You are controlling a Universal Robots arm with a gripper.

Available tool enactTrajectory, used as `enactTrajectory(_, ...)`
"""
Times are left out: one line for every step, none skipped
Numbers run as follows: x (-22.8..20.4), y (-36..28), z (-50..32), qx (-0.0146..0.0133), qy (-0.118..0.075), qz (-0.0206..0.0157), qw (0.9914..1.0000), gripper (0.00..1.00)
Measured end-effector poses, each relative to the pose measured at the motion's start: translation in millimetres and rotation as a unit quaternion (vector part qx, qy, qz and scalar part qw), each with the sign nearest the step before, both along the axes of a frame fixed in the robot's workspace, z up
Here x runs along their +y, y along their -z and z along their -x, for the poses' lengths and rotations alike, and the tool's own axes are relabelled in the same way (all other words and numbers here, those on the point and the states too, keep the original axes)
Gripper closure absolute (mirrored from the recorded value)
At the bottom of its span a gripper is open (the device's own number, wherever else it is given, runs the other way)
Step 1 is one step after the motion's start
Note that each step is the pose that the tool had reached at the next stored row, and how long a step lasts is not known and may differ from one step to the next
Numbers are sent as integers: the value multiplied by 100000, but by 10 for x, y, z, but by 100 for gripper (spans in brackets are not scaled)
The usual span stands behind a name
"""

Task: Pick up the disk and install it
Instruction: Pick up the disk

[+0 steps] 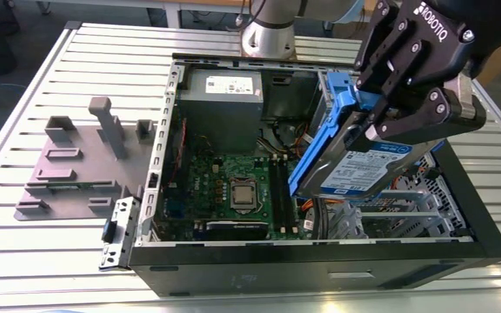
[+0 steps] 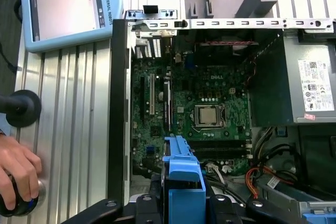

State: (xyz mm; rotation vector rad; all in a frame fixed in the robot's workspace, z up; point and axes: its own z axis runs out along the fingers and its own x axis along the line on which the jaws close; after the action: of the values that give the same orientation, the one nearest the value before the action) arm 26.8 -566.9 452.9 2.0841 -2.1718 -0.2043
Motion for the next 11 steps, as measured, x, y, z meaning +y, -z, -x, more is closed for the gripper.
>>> enactTrajectory(-4,2,-19,-1,18,-71,100000,63)
enactTrajectory(-7,3,-38,1,32,-126,100000,63)
enactTrajectory(-11,5,-58,1,48,-183,100000,63)
enactTrajectory(-14,7,-79,0,55,-230,100000,63)
enactTrajectory(-17,8,-101,0,70,-270,100000,63)
enactTrajectory(-20,9,-126,1,85,-304,100000,63)
enactTrajectory(-22,10,-150,2,97,-349,99999,63)
enactTrajectory(-24,12,-175,1,101,-384,99999,63)
enactTrajectory(-26,13,-202,1,107,-423,99999,63)
enactTrajectory(-28,14,-229,2,107,-457,99999,63)
enactTrajectory(-30,15,-256,1,108,-487,99999,63)
